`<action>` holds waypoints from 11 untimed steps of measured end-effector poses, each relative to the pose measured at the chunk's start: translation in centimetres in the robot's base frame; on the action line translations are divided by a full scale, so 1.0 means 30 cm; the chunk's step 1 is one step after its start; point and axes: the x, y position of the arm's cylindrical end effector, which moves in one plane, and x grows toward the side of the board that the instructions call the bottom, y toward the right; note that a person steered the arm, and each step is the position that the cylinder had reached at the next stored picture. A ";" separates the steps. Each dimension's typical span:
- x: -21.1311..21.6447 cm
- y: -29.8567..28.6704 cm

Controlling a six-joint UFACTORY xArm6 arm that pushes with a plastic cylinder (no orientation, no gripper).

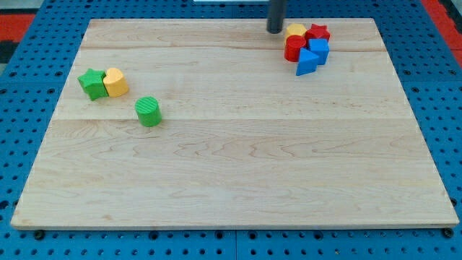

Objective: Move the green star and yellow heart on top of the green circle

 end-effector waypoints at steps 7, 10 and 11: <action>0.574 -1.195; 0.522 -0.624; 0.532 -0.640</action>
